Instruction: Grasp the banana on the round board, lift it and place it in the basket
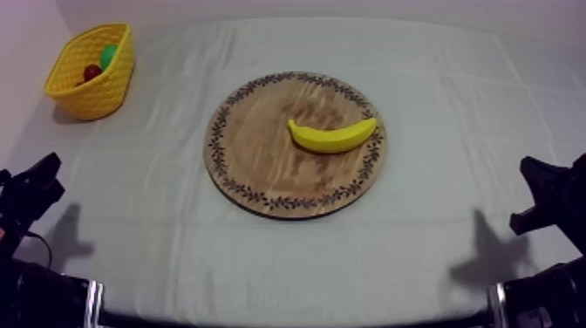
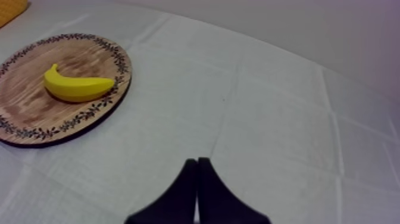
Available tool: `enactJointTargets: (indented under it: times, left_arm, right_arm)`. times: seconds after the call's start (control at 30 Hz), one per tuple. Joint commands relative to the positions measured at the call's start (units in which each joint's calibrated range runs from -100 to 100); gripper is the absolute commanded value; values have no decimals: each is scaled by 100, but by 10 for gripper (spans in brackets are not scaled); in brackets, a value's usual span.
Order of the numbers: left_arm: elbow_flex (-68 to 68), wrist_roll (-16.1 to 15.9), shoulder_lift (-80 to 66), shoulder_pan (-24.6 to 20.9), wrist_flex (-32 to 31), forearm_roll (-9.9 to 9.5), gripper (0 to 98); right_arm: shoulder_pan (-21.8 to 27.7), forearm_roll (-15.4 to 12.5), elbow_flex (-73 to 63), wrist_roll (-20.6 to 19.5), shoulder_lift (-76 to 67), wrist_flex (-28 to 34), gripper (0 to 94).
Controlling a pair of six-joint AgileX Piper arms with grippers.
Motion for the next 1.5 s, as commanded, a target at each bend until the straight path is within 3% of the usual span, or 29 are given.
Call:
enactJointTargets:
  times: [0.0,0.73,0.93,1.0,1.2,1.47]
  left_arm:
    - [1,1,0,0,1,-2,1]
    - [1,-17,0,0,5,-18,1]
    - [-8,601,39,-49,16,-26,2]
    - [-5,667,138,-105,-35,22,1]
    - [-647,-87,956,-146,92,549,1]
    - [-3164,-771,2839,93,1637,654,0]
  right_arm:
    - [0,0,-3,2,3,1,2]
    - [0,0,-3,2,3,1,2]
    - [0,0,-3,2,3,1,2]
    - [0,0,-3,2,3,1,2]
    - [0,0,-3,2,3,1,2]
    - [0,0,-3,2,3,1,2]
